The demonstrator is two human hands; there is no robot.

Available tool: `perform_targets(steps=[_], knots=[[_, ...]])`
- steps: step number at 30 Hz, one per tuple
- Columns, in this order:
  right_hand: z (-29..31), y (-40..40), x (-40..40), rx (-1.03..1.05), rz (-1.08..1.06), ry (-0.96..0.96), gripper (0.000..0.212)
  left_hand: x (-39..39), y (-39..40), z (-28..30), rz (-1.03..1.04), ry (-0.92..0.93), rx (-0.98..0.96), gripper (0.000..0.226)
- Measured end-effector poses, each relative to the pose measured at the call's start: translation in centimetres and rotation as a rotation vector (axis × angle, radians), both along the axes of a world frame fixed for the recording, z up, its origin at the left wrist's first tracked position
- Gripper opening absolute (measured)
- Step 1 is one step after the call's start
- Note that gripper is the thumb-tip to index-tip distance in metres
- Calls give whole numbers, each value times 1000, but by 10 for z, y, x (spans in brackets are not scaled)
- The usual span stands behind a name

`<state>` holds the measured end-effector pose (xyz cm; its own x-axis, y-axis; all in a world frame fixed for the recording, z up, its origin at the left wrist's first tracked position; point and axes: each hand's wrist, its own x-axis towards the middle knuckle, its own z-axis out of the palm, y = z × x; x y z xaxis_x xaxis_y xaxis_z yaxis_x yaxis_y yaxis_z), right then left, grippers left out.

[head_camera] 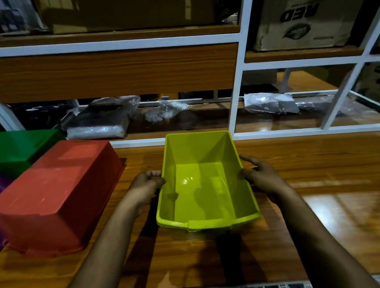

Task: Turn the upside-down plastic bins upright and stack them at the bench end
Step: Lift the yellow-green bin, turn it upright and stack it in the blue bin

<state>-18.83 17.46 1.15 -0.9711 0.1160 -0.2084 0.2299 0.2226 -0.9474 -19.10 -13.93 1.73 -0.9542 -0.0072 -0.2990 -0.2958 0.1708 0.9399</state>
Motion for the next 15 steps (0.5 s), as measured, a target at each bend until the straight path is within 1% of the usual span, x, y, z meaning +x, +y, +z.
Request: perform_targets(steps=[2,4,6,8,10,12,15], knots=[[6,-1,2,-150,-16,-77,32,-3,-4,3,-48,-17,26,23],[8,0,3,-215,3,-120,21,-4,-8,6,-113,-11,21,33],[6,3,2,-263,27,-142,26,-5,-12,8,-148,-32,95,43],[3,6,4,-300,33,-142,31,-4,-16,7,-189,-78,222,53],[0,10,9,-330,18,-127,28,-2,-17,6,-258,-110,310,65],[-3,14,18,-352,-1,-94,27,1,-13,6,-305,-124,358,77],[-8,25,37,-387,-42,-62,26,2,-1,7,-361,-129,422,76]])
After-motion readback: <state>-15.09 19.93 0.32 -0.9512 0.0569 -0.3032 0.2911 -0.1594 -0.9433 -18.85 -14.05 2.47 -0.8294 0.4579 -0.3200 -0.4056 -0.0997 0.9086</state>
